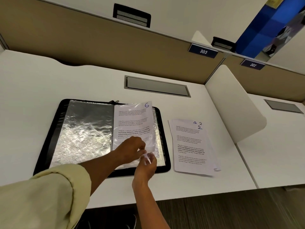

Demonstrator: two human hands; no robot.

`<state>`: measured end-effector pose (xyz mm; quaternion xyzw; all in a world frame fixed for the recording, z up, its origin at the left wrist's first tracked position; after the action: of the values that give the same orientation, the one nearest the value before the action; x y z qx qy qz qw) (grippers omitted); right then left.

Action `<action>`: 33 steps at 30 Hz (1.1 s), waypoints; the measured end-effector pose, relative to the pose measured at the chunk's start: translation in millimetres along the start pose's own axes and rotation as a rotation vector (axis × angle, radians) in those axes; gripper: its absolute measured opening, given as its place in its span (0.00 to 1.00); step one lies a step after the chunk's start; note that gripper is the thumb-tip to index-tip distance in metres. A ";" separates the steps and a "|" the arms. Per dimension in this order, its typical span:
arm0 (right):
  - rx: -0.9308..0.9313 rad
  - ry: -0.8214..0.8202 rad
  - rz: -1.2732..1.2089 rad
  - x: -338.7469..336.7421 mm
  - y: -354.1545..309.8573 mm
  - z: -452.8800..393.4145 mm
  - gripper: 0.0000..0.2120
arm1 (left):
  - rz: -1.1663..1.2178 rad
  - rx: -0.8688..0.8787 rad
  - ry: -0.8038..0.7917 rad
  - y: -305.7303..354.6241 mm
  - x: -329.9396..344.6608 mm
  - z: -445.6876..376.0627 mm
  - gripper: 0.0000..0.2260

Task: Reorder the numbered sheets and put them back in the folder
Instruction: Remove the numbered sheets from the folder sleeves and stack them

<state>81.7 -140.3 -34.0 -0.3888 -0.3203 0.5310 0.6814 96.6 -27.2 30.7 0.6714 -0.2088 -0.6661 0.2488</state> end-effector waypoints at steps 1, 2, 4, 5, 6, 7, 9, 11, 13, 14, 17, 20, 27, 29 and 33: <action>0.001 0.022 -0.019 -3.2 -1.4 -1.8 0.12 | 0.000 -0.005 -0.008 1.0 0.7 0.6 0.07; 0.013 0.025 -0.024 -5.0 -2.6 -3.0 0.11 | 0.003 -0.011 -0.015 1.4 1.7 0.9 0.07; 0.050 0.016 -0.060 -5.4 -5.5 -2.0 0.08 | 0.010 -0.021 -0.030 0.7 4.2 0.6 0.07; 0.049 -0.006 -0.065 -4.1 -6.2 -3.6 0.06 | 0.007 -0.024 -0.037 1.1 4.5 0.9 0.07; 0.048 -0.030 -0.054 -2.1 -8.0 -3.7 0.05 | 0.003 -0.024 -0.041 0.8 4.7 0.9 0.07; 0.045 -0.041 -0.027 -0.5 -10.3 -3.6 0.05 | -0.004 -0.024 -0.046 0.6 4.3 0.9 0.06; 0.072 -0.056 0.013 1.0 -8.2 -5.5 0.07 | -0.004 -0.023 -0.052 0.7 4.2 0.6 0.06; 0.106 -0.090 0.040 3.4 -7.2 -4.5 0.06 | 0.006 -0.031 -0.059 0.5 3.7 0.4 0.05; 0.130 -0.090 0.053 4.9 -7.7 -5.2 0.07 | 0.033 -0.039 -0.067 -0.9 4.2 0.8 0.05; 0.126 -0.081 0.069 5.3 -8.3 -6.2 0.07 | 0.046 -0.036 -0.069 -2.1 3.7 1.7 0.05; 0.078 -0.056 0.111 4.5 -12.6 -5.6 0.12 | 0.045 -0.056 -0.157 -11.2 5.8 9.0 0.12; 0.032 -0.053 0.164 1.0 -13.2 -1.0 0.11 | 0.042 -0.101 -0.262 -20.7 4.4 22.3 0.27; -0.012 0.029 0.216 -13.8 -5.7 12.3 0.10 | -0.247 -0.147 -0.373 -45.7 6.8 42.0 0.29; -0.014 0.037 0.223 -19.2 -1.4 15.7 0.07 | -0.276 -0.161 -0.389 -56.2 10.3 45.5 0.30; -0.003 0.042 0.209 -27.9 7.9 26.0 0.09 | -0.279 -0.163 -0.425 -70.6 15.0 56.7 0.32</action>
<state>49.5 -161.4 -28.7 -0.4320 -0.2644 0.5906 0.6282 36.8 16.2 -23.7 0.5164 -0.1076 -0.8347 0.1584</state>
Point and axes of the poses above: each hand's wrist, its own z-axis away from the middle knuckle, its own x-axis out of the palm, y = z × x, the point moved 4 cm from there along -z, towards the middle knuckle, and after that the axes turned 2 degrees about -z, right-handed, at the moved point
